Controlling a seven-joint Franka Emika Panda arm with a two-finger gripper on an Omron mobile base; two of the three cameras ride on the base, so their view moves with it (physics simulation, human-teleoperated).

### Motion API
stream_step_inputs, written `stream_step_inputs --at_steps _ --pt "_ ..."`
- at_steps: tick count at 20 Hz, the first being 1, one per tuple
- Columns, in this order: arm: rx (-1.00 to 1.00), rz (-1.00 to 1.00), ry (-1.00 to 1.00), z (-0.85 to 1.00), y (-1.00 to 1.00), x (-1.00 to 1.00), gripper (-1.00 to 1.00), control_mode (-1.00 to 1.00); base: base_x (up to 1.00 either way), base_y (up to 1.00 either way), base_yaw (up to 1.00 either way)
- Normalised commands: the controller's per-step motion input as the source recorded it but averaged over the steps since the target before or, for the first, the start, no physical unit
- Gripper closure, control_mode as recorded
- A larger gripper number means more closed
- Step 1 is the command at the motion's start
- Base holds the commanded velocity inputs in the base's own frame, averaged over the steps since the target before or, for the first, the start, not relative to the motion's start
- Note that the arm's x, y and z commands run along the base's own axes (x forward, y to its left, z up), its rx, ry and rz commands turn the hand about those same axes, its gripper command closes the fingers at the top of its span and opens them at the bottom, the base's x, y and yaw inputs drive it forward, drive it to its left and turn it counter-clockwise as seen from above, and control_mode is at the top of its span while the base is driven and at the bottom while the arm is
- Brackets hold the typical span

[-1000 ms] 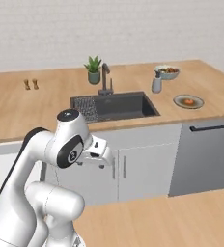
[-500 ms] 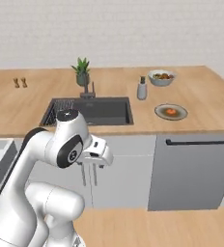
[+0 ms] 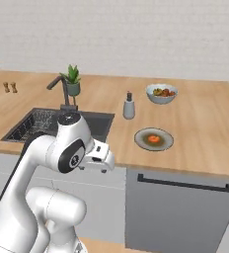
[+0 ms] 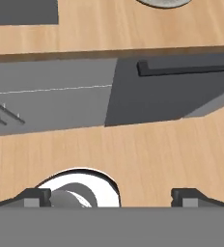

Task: Pick up the knife from the drawer and place it on the cutting board. Then place the meat from the plate to the cutting board.

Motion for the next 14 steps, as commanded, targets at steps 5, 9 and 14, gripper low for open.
stream_step_inputs --at_steps 5,9,14 --pt "0.0 0.0 0.0 0.0 0.0 0.0 -1.0 1.0 0.28 -0.9 0.33" --pt "0.0 0.0 0.0 0.0 0.0 0.0 -1.0 1.0 0.05 -0.5 0.12" --pt "0.0 0.0 0.0 0.0 0.0 0.0 -1.0 1.0 0.54 -0.01 0.0"
